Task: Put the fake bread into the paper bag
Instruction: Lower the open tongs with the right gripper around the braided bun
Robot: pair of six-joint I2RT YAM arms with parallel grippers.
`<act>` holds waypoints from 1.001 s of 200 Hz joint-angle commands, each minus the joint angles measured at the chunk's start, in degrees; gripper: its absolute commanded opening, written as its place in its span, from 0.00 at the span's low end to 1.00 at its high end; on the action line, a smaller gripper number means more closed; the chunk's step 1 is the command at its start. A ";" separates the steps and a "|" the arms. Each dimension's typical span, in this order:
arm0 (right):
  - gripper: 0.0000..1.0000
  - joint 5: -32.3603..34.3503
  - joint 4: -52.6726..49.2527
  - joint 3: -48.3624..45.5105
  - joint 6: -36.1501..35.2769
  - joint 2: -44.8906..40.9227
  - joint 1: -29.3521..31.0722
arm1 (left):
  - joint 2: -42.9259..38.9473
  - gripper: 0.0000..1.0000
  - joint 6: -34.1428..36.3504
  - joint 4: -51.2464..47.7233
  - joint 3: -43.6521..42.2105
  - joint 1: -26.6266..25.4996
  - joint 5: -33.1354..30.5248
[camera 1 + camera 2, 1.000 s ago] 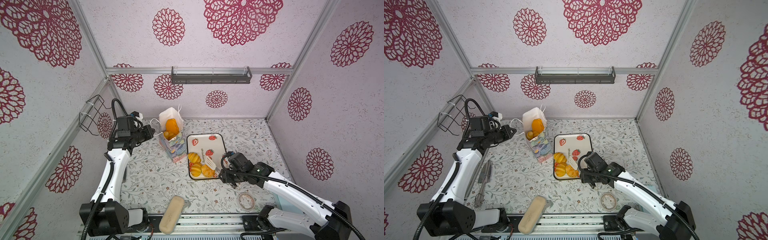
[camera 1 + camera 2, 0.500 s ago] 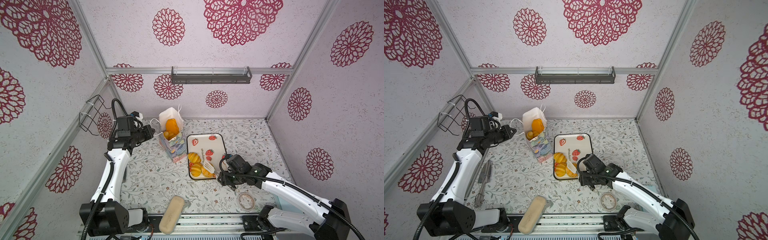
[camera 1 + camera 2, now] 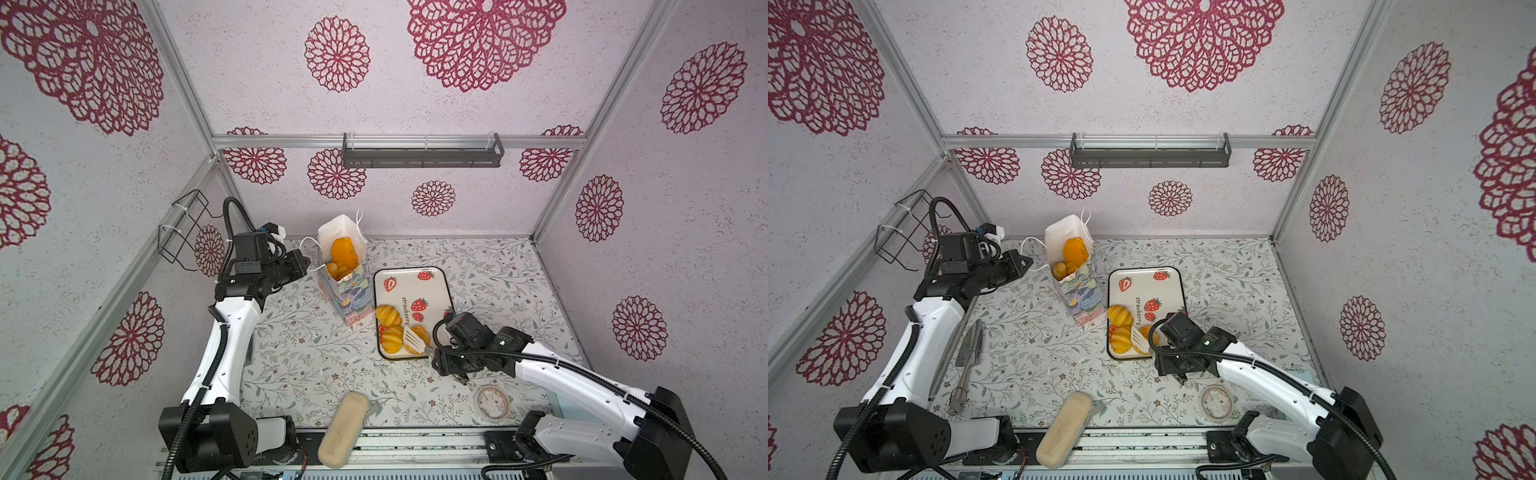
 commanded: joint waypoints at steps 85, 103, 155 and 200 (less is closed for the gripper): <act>0.61 1.37 0.66 1.64 0.05 1.42 2.07 | -0.16 0.00 -0.37 0.91 -0.37 -0.04 -0.14; 0.60 1.57 0.40 1.68 0.05 1.38 2.18 | -0.16 0.00 -0.29 0.97 -0.51 -0.08 -0.18; 0.57 2.60 -0.30 2.27 -0.23 1.29 2.16 | -0.21 0.00 -0.33 0.97 -0.48 -0.04 -0.14; 0.55 3.41 -0.56 2.68 -0.48 1.21 2.18 | -0.07 0.00 -0.32 1.00 -0.43 -0.04 -0.14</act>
